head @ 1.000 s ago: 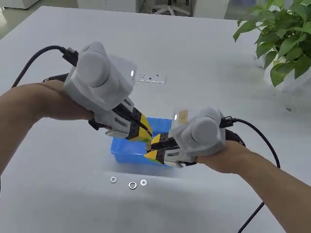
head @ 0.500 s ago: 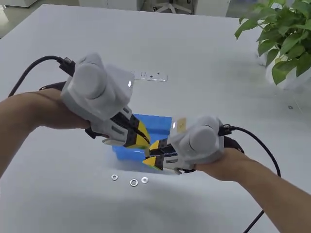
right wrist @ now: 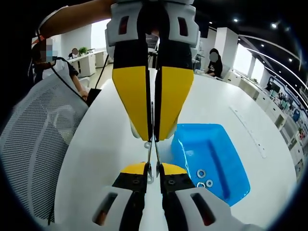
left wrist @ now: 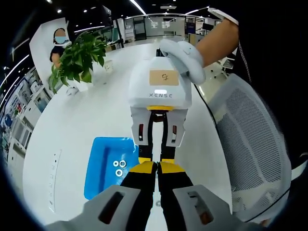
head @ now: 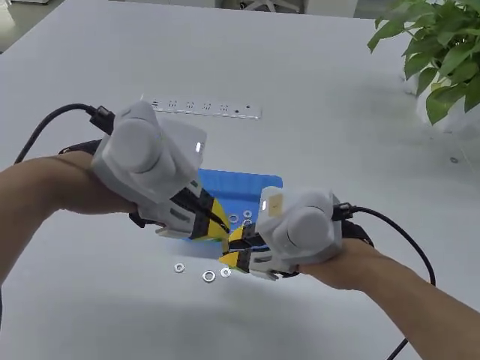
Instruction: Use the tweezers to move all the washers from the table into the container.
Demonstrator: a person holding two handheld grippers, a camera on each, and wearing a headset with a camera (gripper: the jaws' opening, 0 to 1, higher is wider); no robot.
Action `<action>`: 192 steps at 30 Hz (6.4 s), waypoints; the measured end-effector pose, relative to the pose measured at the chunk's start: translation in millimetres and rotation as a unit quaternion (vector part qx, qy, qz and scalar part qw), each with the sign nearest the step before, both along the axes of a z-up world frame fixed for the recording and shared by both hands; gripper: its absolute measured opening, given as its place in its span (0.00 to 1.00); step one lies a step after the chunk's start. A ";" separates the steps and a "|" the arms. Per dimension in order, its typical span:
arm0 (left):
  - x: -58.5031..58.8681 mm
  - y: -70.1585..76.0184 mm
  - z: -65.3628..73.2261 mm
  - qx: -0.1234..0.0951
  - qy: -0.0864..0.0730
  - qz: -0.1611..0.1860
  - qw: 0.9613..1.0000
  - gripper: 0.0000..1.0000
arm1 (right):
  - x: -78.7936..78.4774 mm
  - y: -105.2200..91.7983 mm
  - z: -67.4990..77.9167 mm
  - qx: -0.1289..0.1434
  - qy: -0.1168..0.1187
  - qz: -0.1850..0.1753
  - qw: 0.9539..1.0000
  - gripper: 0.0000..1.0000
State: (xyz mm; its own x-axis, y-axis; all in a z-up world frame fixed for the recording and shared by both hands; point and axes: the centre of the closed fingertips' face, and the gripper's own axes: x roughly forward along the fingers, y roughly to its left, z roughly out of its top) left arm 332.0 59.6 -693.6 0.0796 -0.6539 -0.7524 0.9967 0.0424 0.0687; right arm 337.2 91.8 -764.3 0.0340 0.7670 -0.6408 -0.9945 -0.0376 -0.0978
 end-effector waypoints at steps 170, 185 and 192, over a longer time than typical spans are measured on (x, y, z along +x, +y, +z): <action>88.3 20.4 -15.4 0.007 0.001 0.037 0.999 0.05 | 86.0 22.1 -9.3 -0.007 0.011 -0.011 1.000 0.10; 86.3 18.7 -18.4 0.005 0.003 0.036 0.999 0.06 | 84.9 22.5 -13.4 -0.009 0.005 -0.003 1.000 0.11; 83.8 18.4 -16.7 0.007 0.003 0.034 0.999 0.06 | 84.3 21.5 -12.3 -0.014 -0.004 0.001 1.000 0.11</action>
State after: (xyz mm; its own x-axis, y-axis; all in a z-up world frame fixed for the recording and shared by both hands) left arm 415.8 77.9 -710.3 0.1181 -0.6360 -0.7626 0.9921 0.1082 0.0634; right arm 421.5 113.3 -776.6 0.0385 0.7492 -0.6613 -0.9936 -0.0414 -0.1048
